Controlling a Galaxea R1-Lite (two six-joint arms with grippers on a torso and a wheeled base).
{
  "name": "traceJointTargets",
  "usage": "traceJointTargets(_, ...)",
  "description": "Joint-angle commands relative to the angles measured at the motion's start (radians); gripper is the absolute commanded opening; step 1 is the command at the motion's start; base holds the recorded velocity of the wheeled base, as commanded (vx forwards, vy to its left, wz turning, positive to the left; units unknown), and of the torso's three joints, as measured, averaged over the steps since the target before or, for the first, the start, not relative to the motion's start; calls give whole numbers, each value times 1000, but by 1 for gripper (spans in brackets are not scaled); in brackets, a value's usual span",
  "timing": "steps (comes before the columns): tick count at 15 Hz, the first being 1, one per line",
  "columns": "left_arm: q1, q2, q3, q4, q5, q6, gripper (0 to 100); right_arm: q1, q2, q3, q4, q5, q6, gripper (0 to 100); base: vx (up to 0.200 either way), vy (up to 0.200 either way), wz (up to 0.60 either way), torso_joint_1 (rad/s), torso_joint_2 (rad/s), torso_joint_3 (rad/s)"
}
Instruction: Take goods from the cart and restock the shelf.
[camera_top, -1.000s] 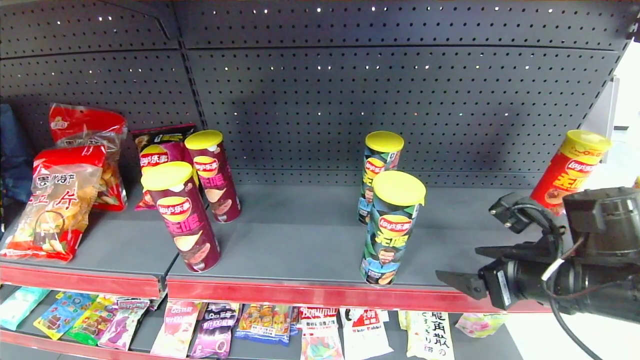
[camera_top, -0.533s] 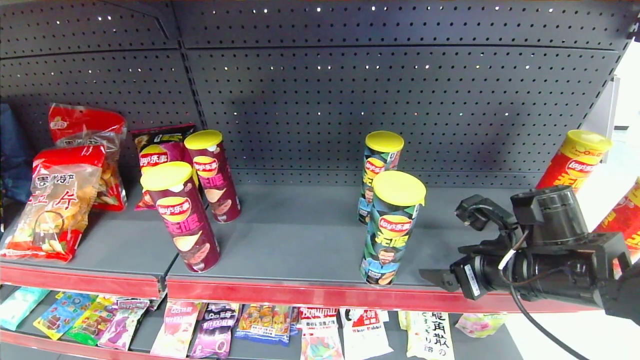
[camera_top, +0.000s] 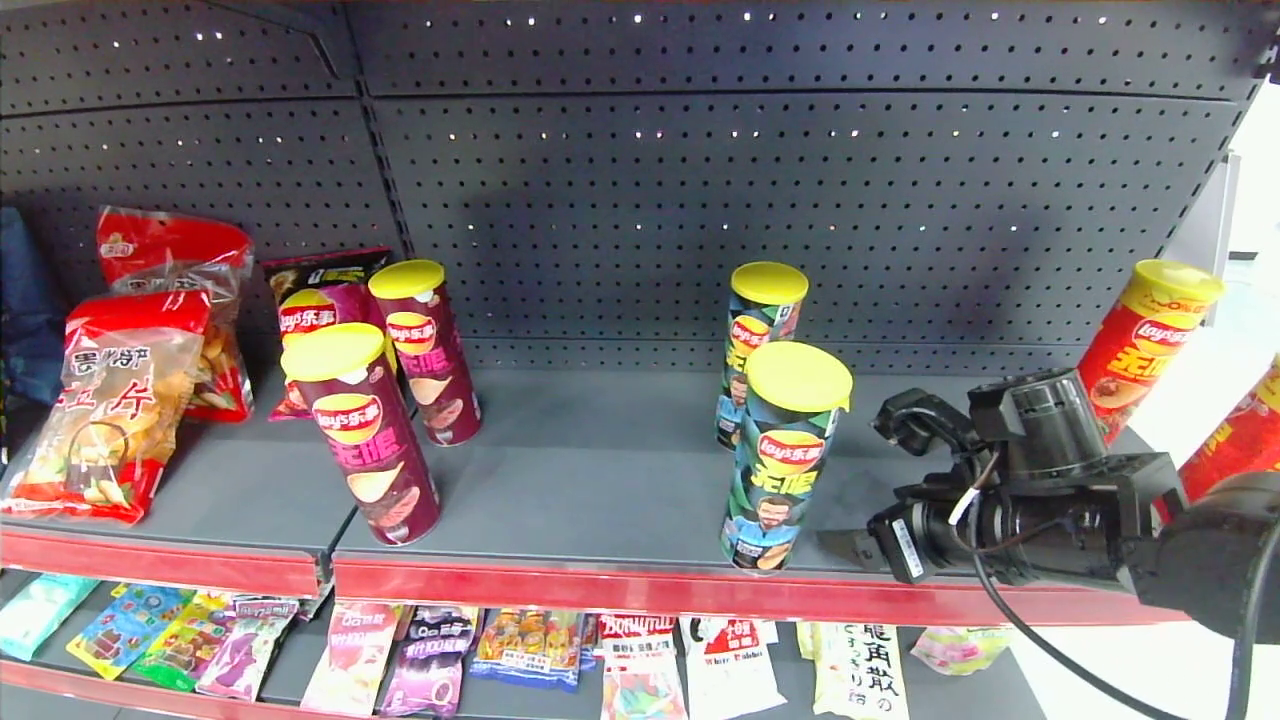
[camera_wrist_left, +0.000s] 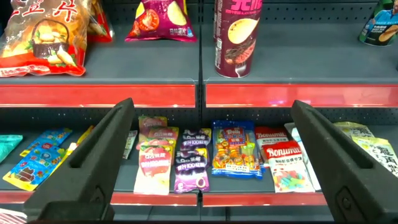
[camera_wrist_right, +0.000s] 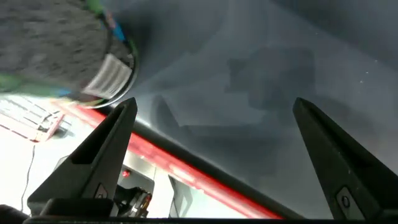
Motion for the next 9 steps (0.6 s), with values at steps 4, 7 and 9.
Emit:
traceJointTargets(4,1,0,0,0,0,0,100,20,41,-14,-5,-4,0,100,0,0,0,0,0,0)
traceJointTargets(7,0,0,0,0,0,0,100,39,55,-23,-7,-18,0,100,0,0,0,0,0,0)
traceJointTargets(9,0,0,0,0,0,0,100,42,66,-31,-7,-18,0,100,0,0,0,0,0,0)
